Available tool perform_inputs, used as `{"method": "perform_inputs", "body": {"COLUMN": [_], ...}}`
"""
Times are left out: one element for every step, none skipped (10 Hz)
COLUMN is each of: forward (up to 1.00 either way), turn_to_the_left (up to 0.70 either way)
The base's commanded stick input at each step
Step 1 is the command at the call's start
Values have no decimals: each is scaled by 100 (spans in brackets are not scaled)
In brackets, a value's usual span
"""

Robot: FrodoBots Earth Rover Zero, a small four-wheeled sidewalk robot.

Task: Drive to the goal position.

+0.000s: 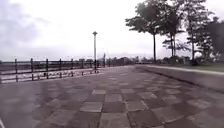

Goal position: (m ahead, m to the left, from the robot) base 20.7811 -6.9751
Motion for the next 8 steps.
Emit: {"method": "perform_inputs", "body": {"forward": [100,100,100,100,100,100,100,100], "turn_to_the_left": [0,0,0,0,0,0,0,0]}}
